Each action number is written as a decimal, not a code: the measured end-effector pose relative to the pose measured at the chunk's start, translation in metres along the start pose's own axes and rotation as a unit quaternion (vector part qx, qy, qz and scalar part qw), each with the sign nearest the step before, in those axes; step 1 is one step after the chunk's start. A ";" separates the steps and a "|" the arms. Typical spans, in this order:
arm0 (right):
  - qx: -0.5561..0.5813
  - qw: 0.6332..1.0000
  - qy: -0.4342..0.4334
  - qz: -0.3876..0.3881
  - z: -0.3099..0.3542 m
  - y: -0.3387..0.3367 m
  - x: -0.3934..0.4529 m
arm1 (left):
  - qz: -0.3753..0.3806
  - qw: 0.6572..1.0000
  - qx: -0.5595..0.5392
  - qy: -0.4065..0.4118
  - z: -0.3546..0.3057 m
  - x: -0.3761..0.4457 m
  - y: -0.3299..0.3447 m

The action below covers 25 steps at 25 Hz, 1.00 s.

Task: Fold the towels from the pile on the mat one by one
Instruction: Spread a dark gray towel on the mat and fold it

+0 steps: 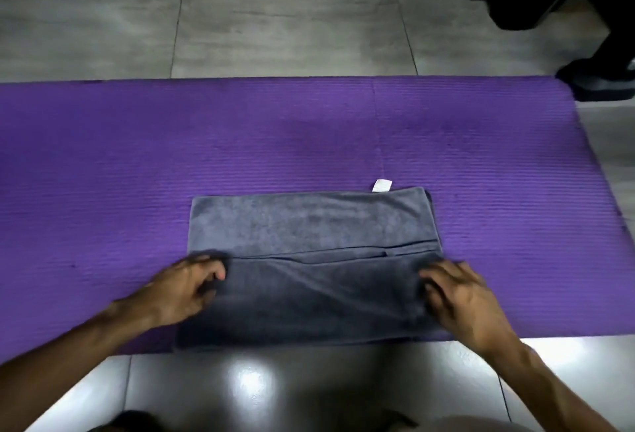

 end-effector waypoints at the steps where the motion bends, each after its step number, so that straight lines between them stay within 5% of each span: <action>1: -0.004 1.000 0.010 -0.005 -0.004 -0.002 0.012 | -0.046 0.998 0.034 0.003 0.005 0.004 -0.006; 5: 0.080 0.994 0.023 0.066 -0.024 -0.003 0.045 | -0.077 0.996 0.004 -0.055 0.026 0.017 -0.009; 11: 0.057 0.981 0.101 0.154 -0.034 -0.013 0.056 | -0.047 0.989 -0.034 -0.133 0.038 0.020 -0.020; 13: 0.160 0.963 0.119 0.180 -0.039 -0.010 0.055 | -0.038 0.990 -0.037 -0.133 0.034 0.018 -0.025; 16: 0.369 0.911 0.118 0.140 -0.049 -0.010 0.052 | -0.046 0.984 -0.091 -0.147 0.037 0.014 -0.025; 19: 0.444 0.886 0.120 0.066 -0.055 -0.010 0.050 | -0.063 0.973 -0.170 -0.145 0.052 0.009 -0.021; 21: 0.406 0.905 0.125 0.024 -0.056 -0.009 0.049 | -0.067 0.966 -0.195 -0.155 0.057 0.006 -0.018; 25: 0.114 0.992 0.052 0.026 -0.050 -0.010 0.053 | -0.076 0.960 -0.204 -0.176 0.059 0.004 -0.020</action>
Point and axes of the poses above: each hand's wrist, its own x-axis towards the middle knuckle, its own y-axis out of the palm, z = x × y, the point moved 7 cm from there along x, towards the middle knuckle, and after that the axes turned 13 degrees about z, right-handed, at the moved point
